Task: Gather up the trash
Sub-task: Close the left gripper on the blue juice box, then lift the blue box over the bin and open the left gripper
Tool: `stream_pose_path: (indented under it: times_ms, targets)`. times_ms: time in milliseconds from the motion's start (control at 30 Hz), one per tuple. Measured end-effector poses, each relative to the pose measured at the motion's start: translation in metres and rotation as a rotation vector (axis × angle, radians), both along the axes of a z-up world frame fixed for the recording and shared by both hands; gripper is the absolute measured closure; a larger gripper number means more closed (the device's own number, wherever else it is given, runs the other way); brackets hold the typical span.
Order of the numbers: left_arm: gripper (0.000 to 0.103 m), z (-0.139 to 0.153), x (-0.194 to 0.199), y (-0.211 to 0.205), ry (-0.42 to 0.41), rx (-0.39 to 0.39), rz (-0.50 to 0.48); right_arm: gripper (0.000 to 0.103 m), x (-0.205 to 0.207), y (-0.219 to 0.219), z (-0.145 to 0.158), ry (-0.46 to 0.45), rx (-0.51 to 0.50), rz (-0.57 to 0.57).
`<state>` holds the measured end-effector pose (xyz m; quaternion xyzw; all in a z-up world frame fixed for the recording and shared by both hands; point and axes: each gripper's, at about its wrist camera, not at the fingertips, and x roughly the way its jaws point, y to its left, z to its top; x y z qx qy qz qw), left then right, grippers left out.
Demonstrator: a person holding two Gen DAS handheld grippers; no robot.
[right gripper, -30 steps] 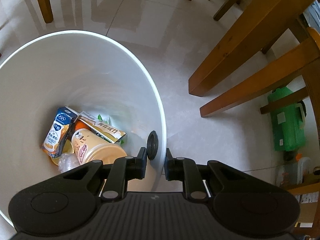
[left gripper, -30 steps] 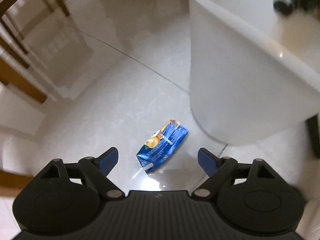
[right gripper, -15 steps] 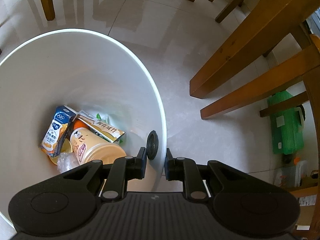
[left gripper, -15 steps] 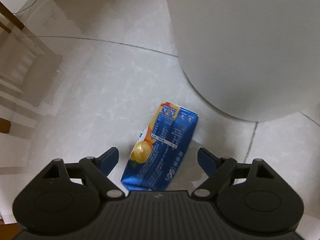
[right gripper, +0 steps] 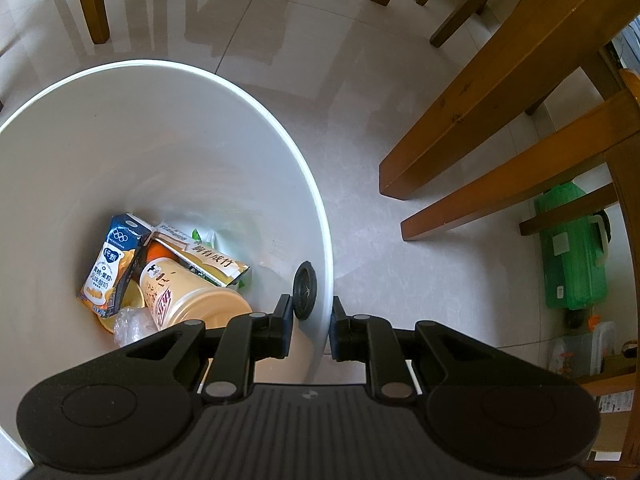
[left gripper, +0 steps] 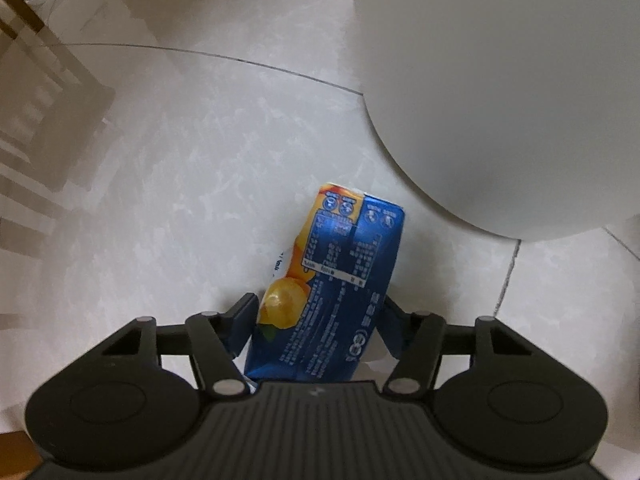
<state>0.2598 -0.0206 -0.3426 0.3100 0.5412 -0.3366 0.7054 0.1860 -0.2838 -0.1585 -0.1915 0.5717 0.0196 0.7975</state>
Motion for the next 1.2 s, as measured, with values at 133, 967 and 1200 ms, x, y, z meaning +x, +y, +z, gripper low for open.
stream_pose_path:
  times_ms: [133,967,1200]
  targets:
    - [0.043,0.003,-0.003,0.002,-0.005,-0.007,0.023,0.082,0.0,0.0,0.0,-0.001,0.003,0.001]
    - [0.05,0.1,-0.024,0.034,-0.024,-0.046,0.144,0.083,0.0,-0.003,-0.008,0.022,0.024,-0.031]
    - [0.05,0.175,-0.034,0.038,-0.043,-0.054,0.114,0.083,0.001,-0.004,-0.008,0.026,0.032,-0.049]
